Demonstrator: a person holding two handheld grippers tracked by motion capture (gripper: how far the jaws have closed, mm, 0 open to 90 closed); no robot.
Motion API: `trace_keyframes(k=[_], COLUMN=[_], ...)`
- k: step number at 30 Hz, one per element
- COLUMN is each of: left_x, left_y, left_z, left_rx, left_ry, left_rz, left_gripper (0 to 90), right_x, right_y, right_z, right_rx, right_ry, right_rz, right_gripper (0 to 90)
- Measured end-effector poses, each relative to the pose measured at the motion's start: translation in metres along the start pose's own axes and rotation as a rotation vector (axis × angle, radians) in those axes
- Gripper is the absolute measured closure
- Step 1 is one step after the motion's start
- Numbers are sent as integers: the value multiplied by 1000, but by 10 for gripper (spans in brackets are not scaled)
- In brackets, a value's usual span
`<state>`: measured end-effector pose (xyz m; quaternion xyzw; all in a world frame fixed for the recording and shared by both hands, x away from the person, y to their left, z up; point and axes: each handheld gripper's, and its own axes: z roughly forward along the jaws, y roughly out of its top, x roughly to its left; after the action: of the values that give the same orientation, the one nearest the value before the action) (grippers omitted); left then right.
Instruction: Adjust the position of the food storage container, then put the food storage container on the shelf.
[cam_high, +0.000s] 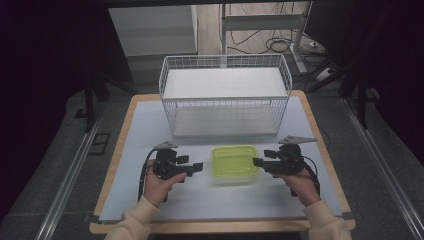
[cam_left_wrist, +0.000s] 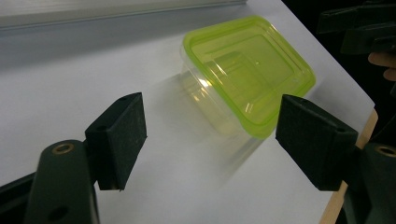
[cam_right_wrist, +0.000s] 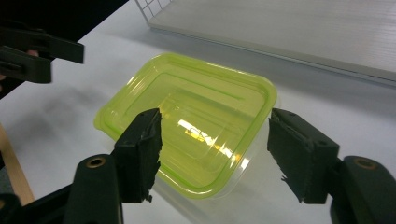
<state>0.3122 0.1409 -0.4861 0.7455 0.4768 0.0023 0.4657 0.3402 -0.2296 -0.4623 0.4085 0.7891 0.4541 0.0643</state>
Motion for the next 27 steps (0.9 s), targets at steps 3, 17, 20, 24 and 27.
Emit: trace_keyframes(k=[3, 17, 20, 24, 27], left_x=[2, 5, 3, 3, 2], left_y=[2, 9, 10, 11, 12], left_z=[8, 35, 42, 50, 55], left_rx=[15, 54, 67, 76, 82], left_ry=[-6, -45, -59, -78, -71], left_rz=[-10, -74, -87, -107, -108], left_gripper=[256, 260, 267, 290, 312], right_x=[0, -10, -14, -18, -20], right_y=[0, -1, -1, -2, -3], right_z=[1, 12, 13, 18, 21], right_rx=[13, 53, 53, 64, 74], right_ry=[-7, 0, 4, 20, 24], right_rz=[5, 70, 85, 102, 111], right_gripper=[378, 448, 454, 466, 471])
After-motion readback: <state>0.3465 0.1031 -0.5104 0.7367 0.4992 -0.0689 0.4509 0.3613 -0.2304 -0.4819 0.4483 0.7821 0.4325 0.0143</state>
